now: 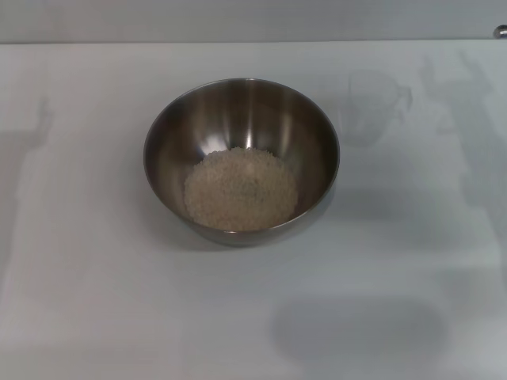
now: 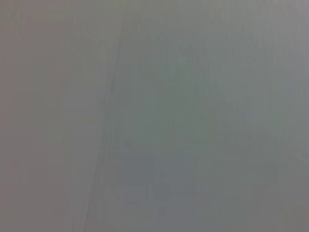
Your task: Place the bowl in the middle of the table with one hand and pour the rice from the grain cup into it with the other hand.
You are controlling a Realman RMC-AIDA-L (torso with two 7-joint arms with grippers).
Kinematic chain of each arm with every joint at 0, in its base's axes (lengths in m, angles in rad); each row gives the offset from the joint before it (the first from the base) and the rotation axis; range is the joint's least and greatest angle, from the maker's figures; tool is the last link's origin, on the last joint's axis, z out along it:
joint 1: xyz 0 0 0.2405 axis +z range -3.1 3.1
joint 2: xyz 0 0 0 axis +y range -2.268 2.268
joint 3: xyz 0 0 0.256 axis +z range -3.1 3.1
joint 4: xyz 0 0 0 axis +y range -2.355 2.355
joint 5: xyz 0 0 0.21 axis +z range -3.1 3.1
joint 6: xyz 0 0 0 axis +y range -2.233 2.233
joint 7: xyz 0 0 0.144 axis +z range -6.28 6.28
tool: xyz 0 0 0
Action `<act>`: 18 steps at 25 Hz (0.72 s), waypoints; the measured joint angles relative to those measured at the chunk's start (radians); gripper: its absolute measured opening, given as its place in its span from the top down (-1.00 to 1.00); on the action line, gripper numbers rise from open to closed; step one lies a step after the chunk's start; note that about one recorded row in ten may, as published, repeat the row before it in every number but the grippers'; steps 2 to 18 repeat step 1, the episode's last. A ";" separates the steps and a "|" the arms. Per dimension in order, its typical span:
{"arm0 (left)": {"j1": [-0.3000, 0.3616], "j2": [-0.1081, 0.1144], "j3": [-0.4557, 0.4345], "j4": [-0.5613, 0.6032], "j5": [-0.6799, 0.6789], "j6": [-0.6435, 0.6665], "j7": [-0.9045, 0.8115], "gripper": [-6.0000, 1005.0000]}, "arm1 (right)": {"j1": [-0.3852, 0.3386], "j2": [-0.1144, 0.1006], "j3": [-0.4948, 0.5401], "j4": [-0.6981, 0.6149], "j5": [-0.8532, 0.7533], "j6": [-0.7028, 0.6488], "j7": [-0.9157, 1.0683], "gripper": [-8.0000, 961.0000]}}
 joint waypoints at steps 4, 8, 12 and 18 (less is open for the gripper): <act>0.000 0.000 -0.001 0.003 0.000 0.006 -0.001 -0.61 | 0.000 0.000 0.000 0.000 0.000 0.004 0.000 -0.24; 0.000 0.000 -0.001 0.003 0.000 0.006 -0.001 -0.61 | 0.000 0.000 0.000 0.000 0.000 0.004 0.000 -0.24; 0.000 0.000 -0.001 0.003 0.000 0.006 -0.001 -0.61 | 0.000 0.000 0.000 0.000 0.000 0.004 0.000 -0.24; 0.000 0.000 -0.001 0.003 0.000 0.006 -0.001 -0.61 | 0.000 0.000 0.000 0.000 0.000 0.004 0.000 -0.24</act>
